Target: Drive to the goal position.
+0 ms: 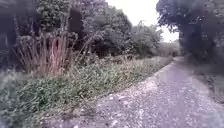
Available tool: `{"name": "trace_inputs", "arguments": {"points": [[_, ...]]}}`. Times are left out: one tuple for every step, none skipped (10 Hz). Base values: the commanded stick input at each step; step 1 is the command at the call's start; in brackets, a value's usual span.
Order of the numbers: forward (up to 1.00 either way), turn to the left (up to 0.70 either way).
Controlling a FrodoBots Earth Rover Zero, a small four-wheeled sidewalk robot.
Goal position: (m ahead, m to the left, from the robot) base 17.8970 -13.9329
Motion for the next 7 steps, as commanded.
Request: {"name": "trace_inputs", "arguments": {"points": [[0.85,-0.33],[0.85,-0.33],[0.85,-0.33],[0.85,-0.33],[0.85,-0.33],[0.85,-0.33],[0.85,-0.33]]}}
